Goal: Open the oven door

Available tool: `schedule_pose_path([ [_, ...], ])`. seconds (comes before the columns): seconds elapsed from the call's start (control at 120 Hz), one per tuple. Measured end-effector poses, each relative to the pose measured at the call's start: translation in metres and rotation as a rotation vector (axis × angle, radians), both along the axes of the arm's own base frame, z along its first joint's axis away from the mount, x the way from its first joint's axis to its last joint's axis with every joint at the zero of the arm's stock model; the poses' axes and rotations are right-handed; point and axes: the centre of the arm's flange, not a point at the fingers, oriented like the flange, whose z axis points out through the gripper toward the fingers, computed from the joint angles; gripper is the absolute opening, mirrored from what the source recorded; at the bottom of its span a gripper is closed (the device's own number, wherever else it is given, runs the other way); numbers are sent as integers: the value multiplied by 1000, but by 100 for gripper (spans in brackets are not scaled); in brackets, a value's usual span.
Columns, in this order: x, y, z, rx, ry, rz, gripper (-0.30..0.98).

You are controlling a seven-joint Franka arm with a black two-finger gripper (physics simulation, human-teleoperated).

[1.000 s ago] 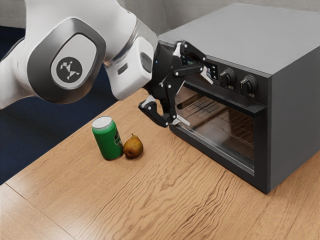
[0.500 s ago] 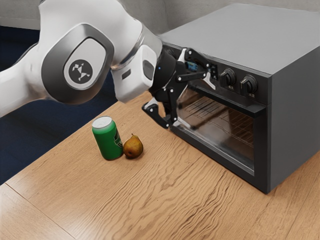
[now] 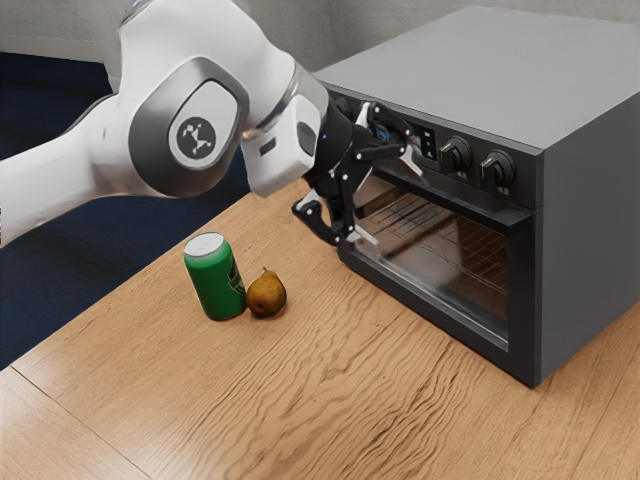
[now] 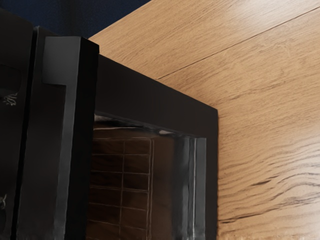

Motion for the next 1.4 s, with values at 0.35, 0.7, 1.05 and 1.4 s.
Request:
schedule_pose_path([
  [0.35,34,44,-11,-22,5,63,69],
  [0.7,52,39,-23,-34,18,51,69],
  [1.05,36,40,-49,-13,86,57,69],
  [1.4,-131,126,205,115,-26,603,66],
])
